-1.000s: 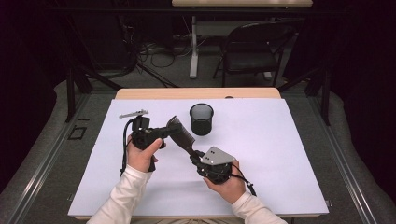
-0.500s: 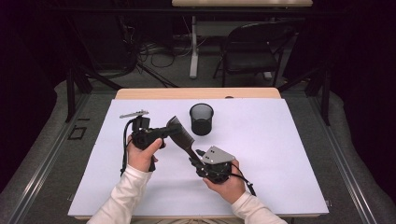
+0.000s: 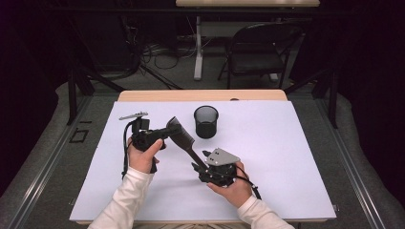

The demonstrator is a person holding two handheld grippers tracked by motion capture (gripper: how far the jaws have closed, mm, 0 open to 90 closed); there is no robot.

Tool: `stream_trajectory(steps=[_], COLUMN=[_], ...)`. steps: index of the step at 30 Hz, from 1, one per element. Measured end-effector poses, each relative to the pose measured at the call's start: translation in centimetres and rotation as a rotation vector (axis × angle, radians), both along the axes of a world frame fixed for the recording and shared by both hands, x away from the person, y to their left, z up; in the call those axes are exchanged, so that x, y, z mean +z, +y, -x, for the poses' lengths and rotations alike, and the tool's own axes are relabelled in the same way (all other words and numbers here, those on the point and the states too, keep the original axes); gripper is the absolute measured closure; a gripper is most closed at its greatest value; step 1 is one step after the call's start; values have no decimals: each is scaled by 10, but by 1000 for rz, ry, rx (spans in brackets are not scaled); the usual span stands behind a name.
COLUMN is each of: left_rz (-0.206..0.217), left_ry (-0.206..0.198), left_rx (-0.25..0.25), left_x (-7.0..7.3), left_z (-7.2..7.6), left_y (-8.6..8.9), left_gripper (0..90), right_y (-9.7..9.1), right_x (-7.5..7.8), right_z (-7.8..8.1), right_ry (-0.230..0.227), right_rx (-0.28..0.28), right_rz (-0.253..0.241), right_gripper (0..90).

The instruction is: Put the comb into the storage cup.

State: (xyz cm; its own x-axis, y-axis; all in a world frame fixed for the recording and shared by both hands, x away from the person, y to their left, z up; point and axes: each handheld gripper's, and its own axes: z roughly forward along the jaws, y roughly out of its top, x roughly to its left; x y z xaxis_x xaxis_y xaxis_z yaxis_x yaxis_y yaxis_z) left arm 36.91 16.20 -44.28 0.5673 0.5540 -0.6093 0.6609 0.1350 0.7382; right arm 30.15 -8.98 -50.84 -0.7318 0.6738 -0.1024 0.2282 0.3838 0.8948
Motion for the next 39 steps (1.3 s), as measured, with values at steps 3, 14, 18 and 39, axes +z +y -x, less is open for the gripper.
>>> stream_trajectory(steps=[3,14,18,39], left_rz=[3,4,11,30], left_ry=[-3,-39,-50,-86], left_rx=[9,47,55,79], left_x=[0,1,2,8], left_z=[-1,-1,-1,-1], left_y=[2,8,10,19], left_gripper=[855,855,855,855], right_y=[-1,-9,-13,-52], right_x=[1,4,5,14], right_z=[-1,-10,-12,-29], right_ry=[0,25,33,138], right_rx=[-12,-48,-76,-110], right_rz=[5,0,-1,-117], right_gripper=[413,369,353,315])
